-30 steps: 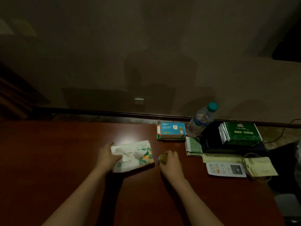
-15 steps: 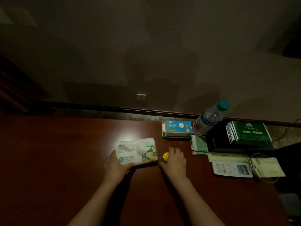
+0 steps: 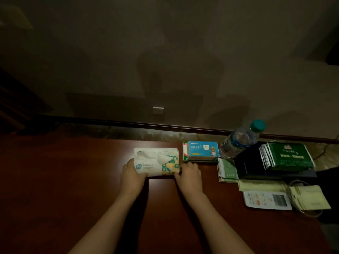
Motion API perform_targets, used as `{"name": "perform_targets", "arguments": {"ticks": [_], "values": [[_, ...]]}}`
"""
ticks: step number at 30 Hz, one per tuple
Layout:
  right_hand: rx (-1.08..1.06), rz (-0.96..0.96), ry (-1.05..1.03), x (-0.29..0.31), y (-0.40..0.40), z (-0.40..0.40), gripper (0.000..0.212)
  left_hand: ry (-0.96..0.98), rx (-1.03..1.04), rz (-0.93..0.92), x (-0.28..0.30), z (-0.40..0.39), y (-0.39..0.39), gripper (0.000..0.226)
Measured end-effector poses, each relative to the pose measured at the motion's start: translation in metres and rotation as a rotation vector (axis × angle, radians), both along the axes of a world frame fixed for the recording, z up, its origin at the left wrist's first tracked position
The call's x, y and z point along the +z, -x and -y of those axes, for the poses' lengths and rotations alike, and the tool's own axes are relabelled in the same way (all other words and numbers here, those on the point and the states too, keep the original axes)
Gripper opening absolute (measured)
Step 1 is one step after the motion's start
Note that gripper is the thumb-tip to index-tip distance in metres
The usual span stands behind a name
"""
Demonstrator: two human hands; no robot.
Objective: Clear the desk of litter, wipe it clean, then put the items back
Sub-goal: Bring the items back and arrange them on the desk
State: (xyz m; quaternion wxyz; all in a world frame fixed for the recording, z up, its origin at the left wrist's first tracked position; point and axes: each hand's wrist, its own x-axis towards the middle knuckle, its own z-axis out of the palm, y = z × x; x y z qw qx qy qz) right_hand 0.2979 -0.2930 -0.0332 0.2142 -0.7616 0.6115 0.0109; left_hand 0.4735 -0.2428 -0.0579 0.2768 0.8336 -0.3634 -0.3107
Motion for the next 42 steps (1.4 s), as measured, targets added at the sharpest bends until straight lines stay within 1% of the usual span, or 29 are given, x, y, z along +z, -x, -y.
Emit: {"name": "perform_targets", "arguments": {"ticks": [7,12,14,17,19,21,24,27,30,33,38,42], "values": [[-0.058,0.039,0.094,-0.004,-0.001,0.026,0.031,0.007,-0.022,0.001,-0.007,0.030,-0.005,0.050],[-0.093,0.105,0.109,-0.004,0.011,0.017,0.031,0.046,-0.073,0.000,-0.002,0.036,0.000,0.040],[-0.114,0.131,0.124,-0.004,0.023,0.004,0.033,0.059,-0.076,-0.016,-0.003,0.030,-0.002,0.043],[-0.161,0.130,0.106,-0.004,0.044,-0.021,0.042,-0.001,-0.012,0.032,-0.001,0.014,0.006,0.055],[-0.131,0.079,0.046,-0.007,0.053,-0.036,0.045,-0.073,0.016,0.066,0.004,-0.003,0.028,0.051],[-0.082,0.069,0.005,-0.009,0.057,-0.044,0.041,-0.106,-0.052,0.055,0.008,-0.021,0.058,0.048],[-0.064,0.071,-0.008,-0.006,0.058,-0.042,0.037,-0.113,-0.138,0.022,0.004,-0.030,0.093,0.047],[-0.059,0.027,0.015,-0.003,0.065,-0.032,0.039,-0.144,-0.232,-0.033,0.007,-0.022,0.114,0.039],[-0.103,-0.002,0.045,-0.001,0.079,-0.017,0.042,-0.156,-0.328,-0.053,0.011,-0.008,0.125,0.036],[-0.113,-0.064,0.097,-0.002,0.092,-0.004,0.044,-0.154,-0.368,-0.028,0.011,0.008,0.131,0.035],[-0.116,-0.141,0.179,-0.001,0.097,0.011,0.040,-0.150,-0.447,0.040,0.013,0.029,0.144,0.029],[-0.115,-0.135,0.241,0.000,0.100,0.018,0.043,-0.162,-0.471,0.089,0.015,0.038,0.153,0.030]]}}
